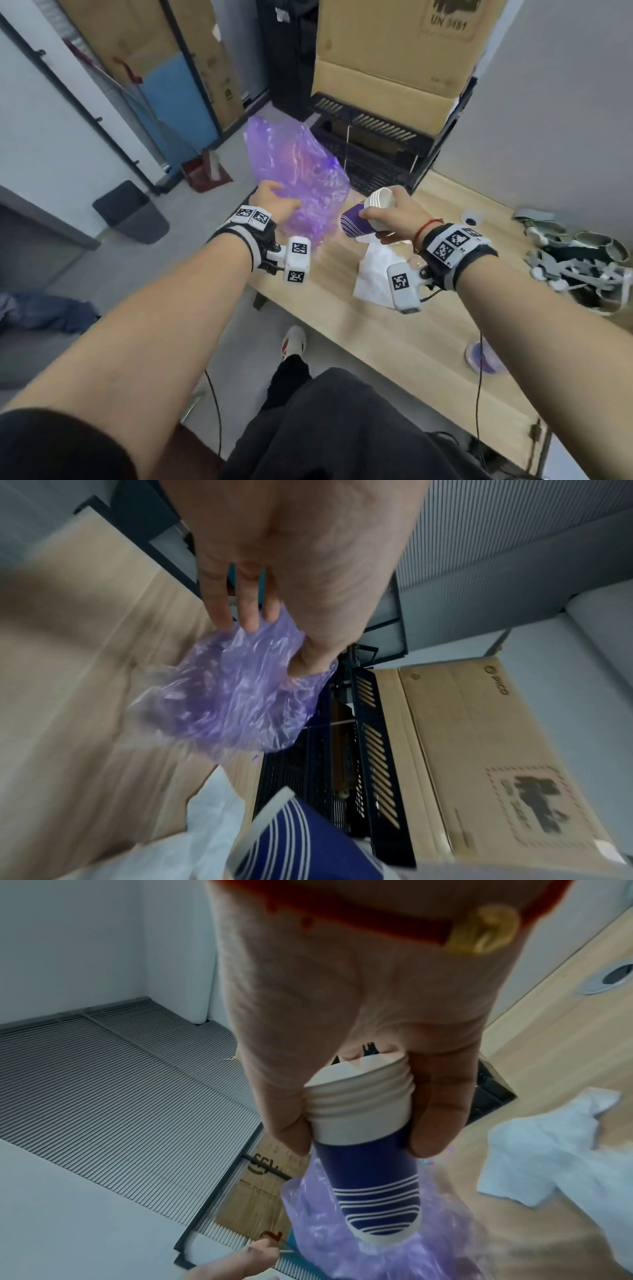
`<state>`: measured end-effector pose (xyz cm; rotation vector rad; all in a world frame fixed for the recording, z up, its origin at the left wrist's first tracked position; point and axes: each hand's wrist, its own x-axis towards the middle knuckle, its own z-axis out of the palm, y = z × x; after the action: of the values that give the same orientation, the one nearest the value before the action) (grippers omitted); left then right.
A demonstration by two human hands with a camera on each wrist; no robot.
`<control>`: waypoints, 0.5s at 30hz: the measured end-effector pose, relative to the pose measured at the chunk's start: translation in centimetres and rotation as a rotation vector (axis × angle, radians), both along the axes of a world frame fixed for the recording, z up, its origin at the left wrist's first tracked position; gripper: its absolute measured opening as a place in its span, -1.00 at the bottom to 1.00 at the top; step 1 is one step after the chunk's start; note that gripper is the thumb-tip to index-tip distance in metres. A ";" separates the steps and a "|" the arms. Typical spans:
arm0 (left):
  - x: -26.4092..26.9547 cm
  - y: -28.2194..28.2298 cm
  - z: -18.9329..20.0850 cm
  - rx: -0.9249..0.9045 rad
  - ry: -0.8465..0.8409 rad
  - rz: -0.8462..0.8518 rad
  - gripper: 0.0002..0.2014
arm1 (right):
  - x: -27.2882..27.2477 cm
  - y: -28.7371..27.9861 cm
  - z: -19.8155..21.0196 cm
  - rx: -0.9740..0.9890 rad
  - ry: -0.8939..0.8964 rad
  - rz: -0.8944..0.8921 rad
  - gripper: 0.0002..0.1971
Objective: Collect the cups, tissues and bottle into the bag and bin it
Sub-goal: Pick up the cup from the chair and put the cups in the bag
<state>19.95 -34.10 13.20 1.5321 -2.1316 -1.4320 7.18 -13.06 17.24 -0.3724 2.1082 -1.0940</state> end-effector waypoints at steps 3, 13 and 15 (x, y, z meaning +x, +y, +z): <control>-2.6 -5.1 -0.7 -0.022 -0.053 -0.020 -0.34 | -2.6 -4.1 0.0 0.028 0.023 -0.008 -0.35; -8.3 -15.2 -1.6 0.049 -0.094 -0.165 -0.71 | -8.2 -16.8 0.0 -0.011 0.110 -0.187 -0.23; -8.9 -15.4 -1.7 0.143 -0.030 -0.135 -0.59 | -9.2 -17.7 0.1 -0.033 0.143 -0.223 -0.27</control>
<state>11.05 -49.52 11.46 1.4903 -2.2319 -1.6490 -2.03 -30.80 17.36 -0.2404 2.3026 -1.2634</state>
